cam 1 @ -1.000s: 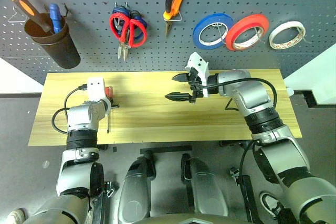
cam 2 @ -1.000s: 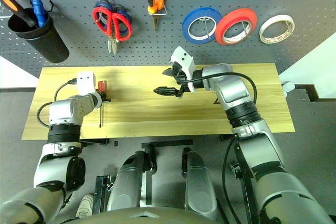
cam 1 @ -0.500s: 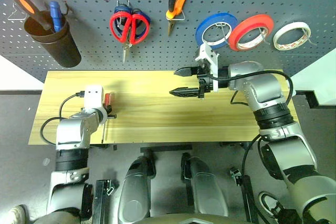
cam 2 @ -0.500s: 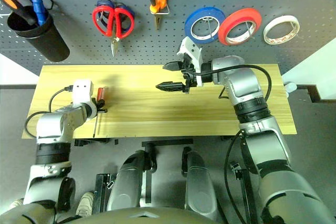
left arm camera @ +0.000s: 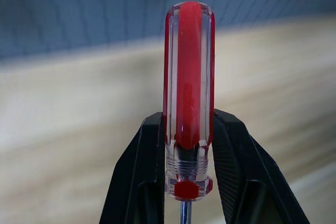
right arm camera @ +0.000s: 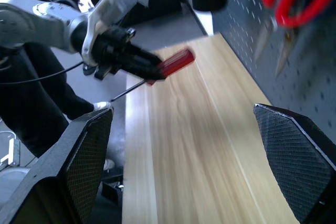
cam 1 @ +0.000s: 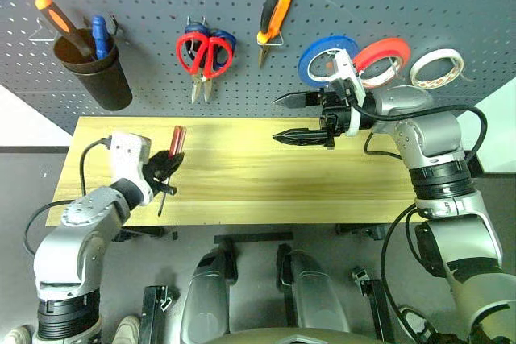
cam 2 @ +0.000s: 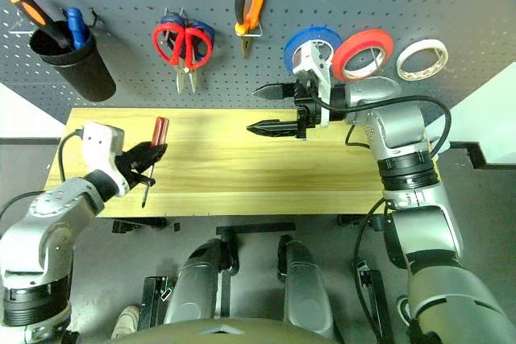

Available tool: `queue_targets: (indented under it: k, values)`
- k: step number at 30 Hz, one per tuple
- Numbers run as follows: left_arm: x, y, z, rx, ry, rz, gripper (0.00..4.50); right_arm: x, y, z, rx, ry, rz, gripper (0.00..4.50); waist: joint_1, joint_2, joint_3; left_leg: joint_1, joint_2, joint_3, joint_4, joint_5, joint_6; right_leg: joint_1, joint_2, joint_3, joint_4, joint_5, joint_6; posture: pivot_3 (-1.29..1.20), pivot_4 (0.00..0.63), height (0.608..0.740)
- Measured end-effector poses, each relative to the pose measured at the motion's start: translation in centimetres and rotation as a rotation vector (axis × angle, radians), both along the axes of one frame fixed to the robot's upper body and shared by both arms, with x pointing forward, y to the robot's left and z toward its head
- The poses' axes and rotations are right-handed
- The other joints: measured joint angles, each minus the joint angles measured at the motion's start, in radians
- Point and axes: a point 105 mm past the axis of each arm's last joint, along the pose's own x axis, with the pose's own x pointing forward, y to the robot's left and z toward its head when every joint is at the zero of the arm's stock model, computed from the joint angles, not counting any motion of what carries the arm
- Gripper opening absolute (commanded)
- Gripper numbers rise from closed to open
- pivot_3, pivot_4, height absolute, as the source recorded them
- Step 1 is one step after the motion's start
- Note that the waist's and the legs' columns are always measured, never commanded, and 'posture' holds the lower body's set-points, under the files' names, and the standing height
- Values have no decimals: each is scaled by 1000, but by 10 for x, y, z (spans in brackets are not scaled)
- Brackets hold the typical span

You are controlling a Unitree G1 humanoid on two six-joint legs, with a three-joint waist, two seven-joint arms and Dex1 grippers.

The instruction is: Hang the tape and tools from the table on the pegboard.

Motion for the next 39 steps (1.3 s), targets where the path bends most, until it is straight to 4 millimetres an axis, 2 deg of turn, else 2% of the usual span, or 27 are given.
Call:
queue_targets:
  k: [5, 9, 12, 20, 26, 30, 35, 39]
  values:
    - [8, 7, 50, -13, -244, 22, 896, -2, 2, 26, 67, -33, 31, 4500, 2, -1, -35, 0, 0, 2, 0, -1, 2, 1, 1, 0, -3, 6, -1, 69, 75, 730]
    - [4, 7, 75, -53, -328, -38, 896, -1, 0, 41, 107, -37, 32, 4500, 2, 0, -66, 1, 0, 3, 0, -1, 2, 2, 3, 0, -4, 6, -1, 71, 71, 730]
    - [3, 8, 92, -59, -382, -67, 896, 1, 0, 42, 109, -34, 29, 4500, 3, 0, -76, 1, 0, 4, -1, -1, 2, 2, 4, 0, -4, 6, -1, 69, 67, 730]
    - [22, 28, 125, -58, -493, -18, 896, 6, -2, 43, 118, -42, 3, 4500, 4, 1, -90, 3, 0, 4, 2, 2, -2, 3, 4, 1, 0, 6, -1, 53, 60, 730]
    - [39, 42, 166, -53, -640, 29, 896, 12, -3, 53, 150, -44, -29, 4500, 4, 1, -96, 3, 0, 4, 3, 5, -1, 3, 5, 1, 2, 5, 0, 49, 50, 730]
    - [54, 45, 180, -52, -678, 46, 896, 13, -4, 53, 153, -42, -29, 4500, 5, 0, -103, 4, 0, 4, 3, 6, -1, 4, 5, 1, 3, 5, 0, 51, 49, 730]
    - [65, 59, 196, -30, -733, 123, 896, 14, -4, 56, 156, -55, -30, 4500, 2, 1, -109, 7, 0, 4, 3, 6, -1, 7, 6, 1, 3, 5, 0, 51, 52, 730]
    - [75, 65, 190, 9, -715, 155, 896, 14, -3, 55, 148, -62, -32, 4500, 3, 1, -111, 12, 0, 4, 2, 6, -1, 11, 6, 1, 2, 5, 0, 50, 55, 730]
